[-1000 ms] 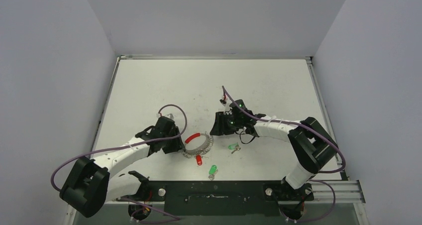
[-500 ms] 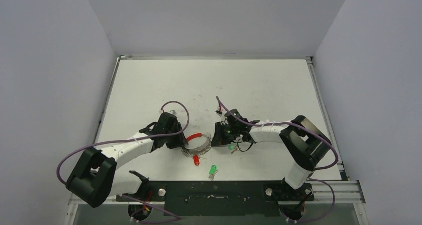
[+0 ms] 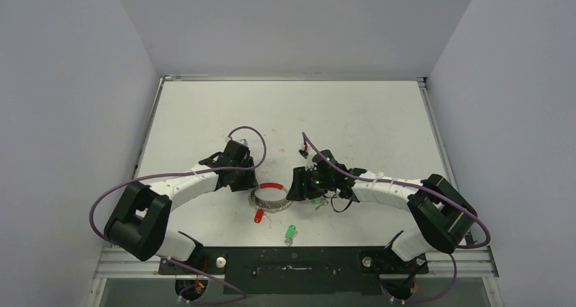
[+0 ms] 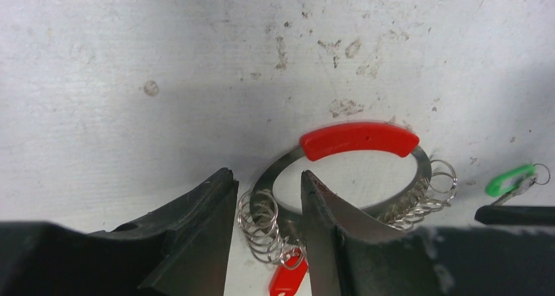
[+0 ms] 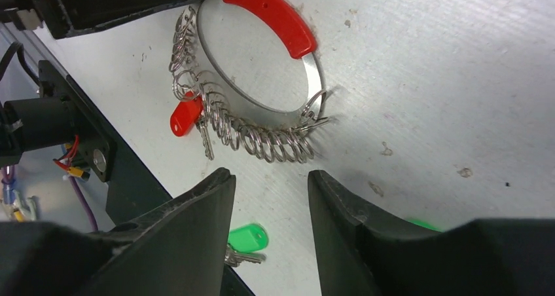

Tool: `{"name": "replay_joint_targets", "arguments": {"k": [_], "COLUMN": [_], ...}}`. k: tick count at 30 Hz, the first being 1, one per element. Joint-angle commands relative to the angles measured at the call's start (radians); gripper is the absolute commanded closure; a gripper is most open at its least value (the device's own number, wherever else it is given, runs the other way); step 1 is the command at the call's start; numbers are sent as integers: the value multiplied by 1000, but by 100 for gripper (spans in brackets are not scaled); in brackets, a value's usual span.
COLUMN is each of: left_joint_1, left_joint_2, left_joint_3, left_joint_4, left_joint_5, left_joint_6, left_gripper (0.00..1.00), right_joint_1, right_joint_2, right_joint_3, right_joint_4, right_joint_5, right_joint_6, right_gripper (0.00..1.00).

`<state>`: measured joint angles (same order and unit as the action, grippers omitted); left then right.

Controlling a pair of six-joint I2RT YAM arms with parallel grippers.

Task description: Put the keys on the keyring

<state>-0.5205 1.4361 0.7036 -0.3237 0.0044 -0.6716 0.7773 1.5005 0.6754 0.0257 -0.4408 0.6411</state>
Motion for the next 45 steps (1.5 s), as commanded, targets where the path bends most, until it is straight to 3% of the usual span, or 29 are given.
{"name": "replay_joint_targets", "arguments": {"k": [1,11,15,20,26,31,36,45], "left_joint_1": [4,2,2,4,4,4,4,4], "left_joint_2": [-109,-347,-404,-405,-373,-358,-356,-325], "left_joint_3": [-18,-232,-286,-311,-303,-302,-298,-279], "left_joint_4": [-54,-22,-18,-8,-9,-9,-13,-14], "left_joint_5": [-15,110,123,116,102,95,92,92], "left_joint_6": [35,-79,-117,-126,-120,-120,-119,-108], "left_gripper": [60,60,60,60,61,61,61,62], "right_joint_1": [-18,-36,-34,18,75,24,-44,-13], "right_joint_2": [-32,82,129,148,31,-54,-29,71], "right_joint_3": [47,105,125,145,151,152,138,131], "right_joint_4": [-62,-39,-10,70,149,20,-65,-61], "right_joint_5": [42,14,-32,-124,-161,-70,-46,-64], "right_joint_6": [-57,-72,-58,10,54,-32,-65,-67], "right_gripper": [53,52,59,65,63,52,52,55]}}
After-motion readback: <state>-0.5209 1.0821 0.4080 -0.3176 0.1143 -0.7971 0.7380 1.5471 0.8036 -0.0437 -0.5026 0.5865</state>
